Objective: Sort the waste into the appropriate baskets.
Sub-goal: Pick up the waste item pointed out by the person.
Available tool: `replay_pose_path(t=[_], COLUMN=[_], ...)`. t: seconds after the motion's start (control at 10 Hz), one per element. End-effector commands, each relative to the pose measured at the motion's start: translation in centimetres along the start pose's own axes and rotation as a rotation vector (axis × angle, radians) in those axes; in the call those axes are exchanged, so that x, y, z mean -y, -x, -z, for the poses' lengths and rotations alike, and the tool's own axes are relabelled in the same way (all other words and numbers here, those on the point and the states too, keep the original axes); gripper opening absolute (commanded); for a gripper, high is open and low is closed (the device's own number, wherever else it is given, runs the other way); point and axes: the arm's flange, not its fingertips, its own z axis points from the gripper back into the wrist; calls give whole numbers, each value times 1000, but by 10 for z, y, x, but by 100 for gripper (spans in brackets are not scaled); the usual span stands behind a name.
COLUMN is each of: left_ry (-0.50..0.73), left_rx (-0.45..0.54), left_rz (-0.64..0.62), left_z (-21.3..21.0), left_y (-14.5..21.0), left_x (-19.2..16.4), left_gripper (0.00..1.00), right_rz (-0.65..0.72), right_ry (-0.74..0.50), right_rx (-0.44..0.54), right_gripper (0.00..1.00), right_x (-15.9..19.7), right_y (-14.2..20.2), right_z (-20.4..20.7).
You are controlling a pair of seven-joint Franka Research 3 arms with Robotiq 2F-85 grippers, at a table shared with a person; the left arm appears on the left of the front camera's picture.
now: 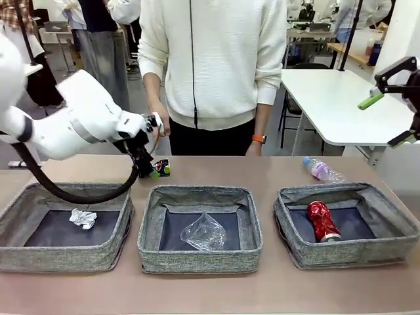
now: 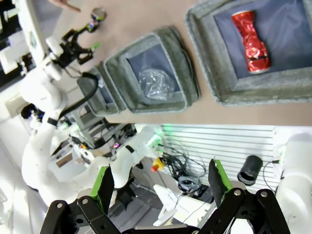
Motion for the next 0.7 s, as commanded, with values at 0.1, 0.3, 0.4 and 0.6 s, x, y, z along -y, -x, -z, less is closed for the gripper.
replay_pose_path(t=[0.1, 0.3, 0.4, 0.6], left_ry=[-116, -95, -80, -47], left_rx=[-43, -9, -13, -19], left_rz=[-13, -59, -68, -71], left_z=[10, 4, 8, 21], left_y=[-7, -3, -1, 1], left_x=[-29, -37, -37, -34], left_gripper=[100, 100, 100, 100], right_rz=[5, 5, 5, 5], right_ry=[-16, -16, -16, -16], right_rx=[-6, -6, -6, -6], right_gripper=[100, 100, 100, 100], right_x=[0, 0, 0, 0], right_y=[2, 2, 2, 2], right_z=[0, 0, 0, 0])
